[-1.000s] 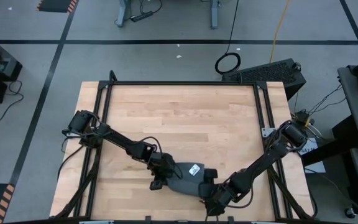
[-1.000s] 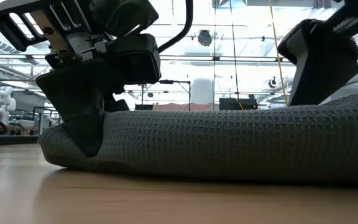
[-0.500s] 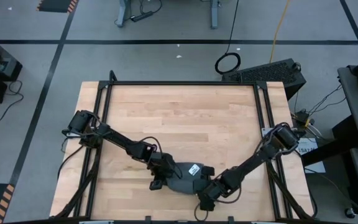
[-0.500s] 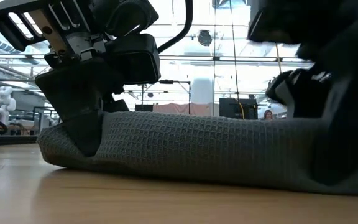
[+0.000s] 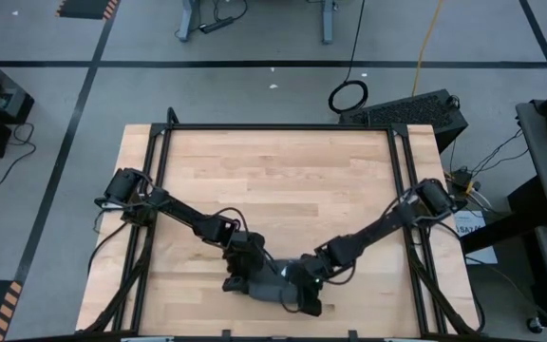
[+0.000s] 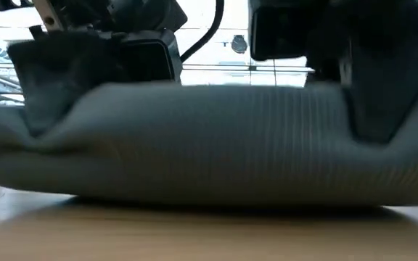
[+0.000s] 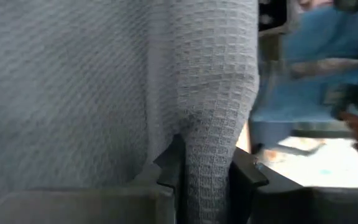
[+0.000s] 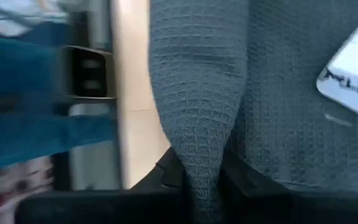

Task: Roll towel
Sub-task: Roll the gray towel on the center of table

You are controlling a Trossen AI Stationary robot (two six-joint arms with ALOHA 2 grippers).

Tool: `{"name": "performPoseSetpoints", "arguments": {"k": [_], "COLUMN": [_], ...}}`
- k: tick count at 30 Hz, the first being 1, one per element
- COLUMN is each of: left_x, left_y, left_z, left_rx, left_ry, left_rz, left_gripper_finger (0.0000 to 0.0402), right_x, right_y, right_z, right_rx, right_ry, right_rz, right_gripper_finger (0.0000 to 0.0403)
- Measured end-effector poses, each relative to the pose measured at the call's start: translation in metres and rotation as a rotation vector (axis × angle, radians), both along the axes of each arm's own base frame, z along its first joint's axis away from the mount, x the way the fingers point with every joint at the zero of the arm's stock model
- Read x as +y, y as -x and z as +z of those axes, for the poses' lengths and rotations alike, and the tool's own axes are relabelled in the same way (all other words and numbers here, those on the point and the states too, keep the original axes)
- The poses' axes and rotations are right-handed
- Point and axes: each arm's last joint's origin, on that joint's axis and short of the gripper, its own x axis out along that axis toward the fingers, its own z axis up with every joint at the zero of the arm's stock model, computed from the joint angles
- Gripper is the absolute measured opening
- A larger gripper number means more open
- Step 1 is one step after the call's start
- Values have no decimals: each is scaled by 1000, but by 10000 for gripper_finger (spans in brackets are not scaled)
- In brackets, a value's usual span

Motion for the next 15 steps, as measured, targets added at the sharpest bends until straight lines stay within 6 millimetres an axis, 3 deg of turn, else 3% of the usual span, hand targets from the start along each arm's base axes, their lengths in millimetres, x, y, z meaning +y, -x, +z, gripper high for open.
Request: {"name": "performPoseSetpoints", "arguments": {"k": [6,15], "left_x": [-1,-4], "left_y": [1,4], "left_z": [1,4], "left_rx": [121,162], "left_ry": [79,30], "left_rz": [48,131], "left_gripper_finger": [75,89], "right_x": [-10,-24], "right_y": [-12,-20], "right_z": [7,-4], "right_rx": [-21,0], "right_ry": [-182,-226], "right_rz": [72,113], "right_gripper_finger": [24,33]}}
